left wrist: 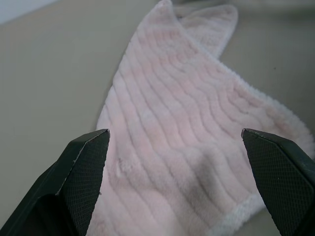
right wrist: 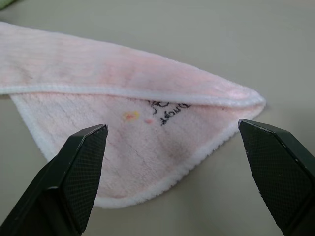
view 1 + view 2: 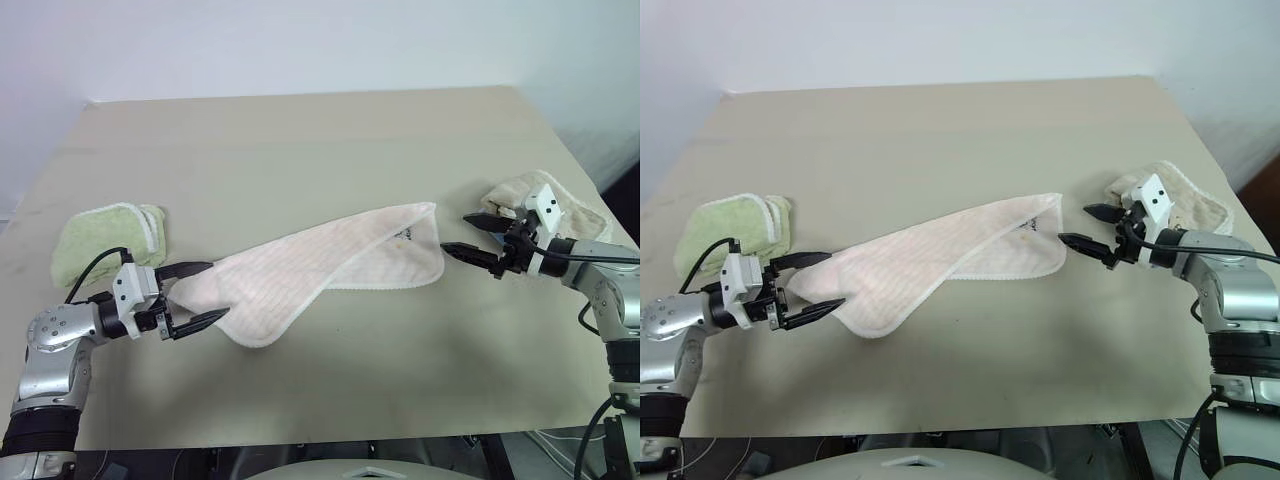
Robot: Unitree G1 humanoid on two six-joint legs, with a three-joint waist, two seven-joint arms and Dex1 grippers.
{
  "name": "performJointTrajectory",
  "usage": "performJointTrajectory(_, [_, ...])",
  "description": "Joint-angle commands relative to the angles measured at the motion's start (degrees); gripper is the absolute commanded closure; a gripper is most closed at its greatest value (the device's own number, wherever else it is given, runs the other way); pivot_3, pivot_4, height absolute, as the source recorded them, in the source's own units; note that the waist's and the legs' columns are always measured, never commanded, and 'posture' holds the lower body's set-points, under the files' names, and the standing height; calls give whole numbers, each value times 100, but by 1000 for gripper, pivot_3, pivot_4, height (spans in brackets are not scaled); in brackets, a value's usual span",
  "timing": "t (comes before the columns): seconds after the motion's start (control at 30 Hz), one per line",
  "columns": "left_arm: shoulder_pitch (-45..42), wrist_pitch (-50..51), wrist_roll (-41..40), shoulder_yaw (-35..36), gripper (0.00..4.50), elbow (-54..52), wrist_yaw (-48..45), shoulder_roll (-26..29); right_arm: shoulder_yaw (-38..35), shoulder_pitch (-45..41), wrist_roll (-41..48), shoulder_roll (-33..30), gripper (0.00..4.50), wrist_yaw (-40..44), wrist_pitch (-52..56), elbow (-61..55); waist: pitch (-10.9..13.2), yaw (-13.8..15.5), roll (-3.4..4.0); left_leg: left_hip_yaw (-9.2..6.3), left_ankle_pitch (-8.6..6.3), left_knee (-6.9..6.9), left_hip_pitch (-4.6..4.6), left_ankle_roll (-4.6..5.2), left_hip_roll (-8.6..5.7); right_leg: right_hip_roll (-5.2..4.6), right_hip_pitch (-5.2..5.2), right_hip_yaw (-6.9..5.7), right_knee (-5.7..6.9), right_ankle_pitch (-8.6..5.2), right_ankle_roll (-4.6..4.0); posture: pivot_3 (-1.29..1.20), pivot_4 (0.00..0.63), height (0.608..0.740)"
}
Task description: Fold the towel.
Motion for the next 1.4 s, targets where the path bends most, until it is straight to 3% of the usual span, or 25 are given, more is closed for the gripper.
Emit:
performJointTrajectory(0.03, [42,-112,-93,19,4,-186,-66,10,-92,-171,-26,-108,29,58,-104,-9,0,0,1,0,0,0,0,0,0,0,0,0,0,0,0,0,150,728])
performJointTrajectory(0.3, [-230,-196,-87,-120,4,-29,-299,31,-143,-126,-69,-99,29,47,-119,-72,0,0,1,0,0,2,1,0,0,0,1,0,1,0,0,0,150,728])
performJointTrajectory(0.77, [764,-30,-490,-188,4,-1334,-971,356,94,-396,-297,7,29,63,-179,230,0,-7,2,1,0,0,1,0,1,0,0,2,0,-1,-2,0,150,728])
performJointTrajectory(1.4, [488,-460,143,-1005,4,-838,-871,99,176,-337,-358,-46,29,84,-76,-180,3,0,7,1,0,0,1,0,0,1,0,1,1,-3,-5,0,150,728])
